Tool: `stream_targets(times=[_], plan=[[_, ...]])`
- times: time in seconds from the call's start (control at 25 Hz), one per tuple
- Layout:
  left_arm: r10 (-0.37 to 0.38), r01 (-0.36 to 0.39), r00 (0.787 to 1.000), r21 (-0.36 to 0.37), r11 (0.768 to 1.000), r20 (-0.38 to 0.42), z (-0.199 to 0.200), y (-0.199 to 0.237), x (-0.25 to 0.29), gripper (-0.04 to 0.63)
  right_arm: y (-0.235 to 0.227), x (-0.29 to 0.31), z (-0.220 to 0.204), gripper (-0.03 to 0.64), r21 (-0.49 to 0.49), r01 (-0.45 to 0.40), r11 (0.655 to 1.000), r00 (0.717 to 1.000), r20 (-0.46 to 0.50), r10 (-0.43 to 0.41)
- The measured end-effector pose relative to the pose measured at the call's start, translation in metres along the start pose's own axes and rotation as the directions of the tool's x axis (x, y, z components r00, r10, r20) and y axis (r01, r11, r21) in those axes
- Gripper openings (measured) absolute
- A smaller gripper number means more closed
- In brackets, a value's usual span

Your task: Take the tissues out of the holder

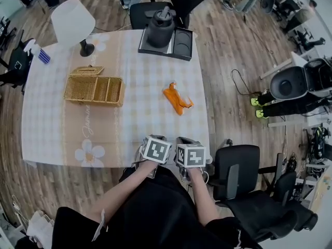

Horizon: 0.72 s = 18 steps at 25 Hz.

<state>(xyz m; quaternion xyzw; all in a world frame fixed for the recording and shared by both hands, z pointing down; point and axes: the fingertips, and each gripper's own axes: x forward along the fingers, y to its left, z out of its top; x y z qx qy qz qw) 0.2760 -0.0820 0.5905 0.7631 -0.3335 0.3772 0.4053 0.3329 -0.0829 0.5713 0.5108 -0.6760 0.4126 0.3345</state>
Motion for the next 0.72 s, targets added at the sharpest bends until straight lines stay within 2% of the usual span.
stream_targets(times=[0.2, 0.36, 0.52, 0.72], plan=[[0.007, -0.007, 1.000, 0.003, 1.000, 0.014, -0.007, -0.006, -0.001, 0.000, -0.007, -0.005, -0.007, 0.012, 0.004, -0.009, 1.000, 1.000, 0.010, 0.009], [0.043, -0.044, 0.998, 0.001, 0.999, 0.048, -0.008, -0.004, -0.003, 0.000, -0.005, -0.007, -0.013, 0.012, -0.010, -0.022, 1.000, 1.000, 0.018, 0.022], [0.040, -0.038, 0.998, -0.035, 0.999, 0.057, -0.015, -0.010, -0.006, 0.000, -0.003, -0.008, -0.019, 0.012, -0.030, -0.028, 0.999, 0.999, 0.021, 0.029], [0.068, -0.064, 0.992, -0.042, 0.997, 0.103, -0.019, -0.005, -0.003, 0.000, 0.000, -0.012, -0.026, 0.012, -0.045, -0.036, 0.998, 0.999, 0.025, 0.037]])
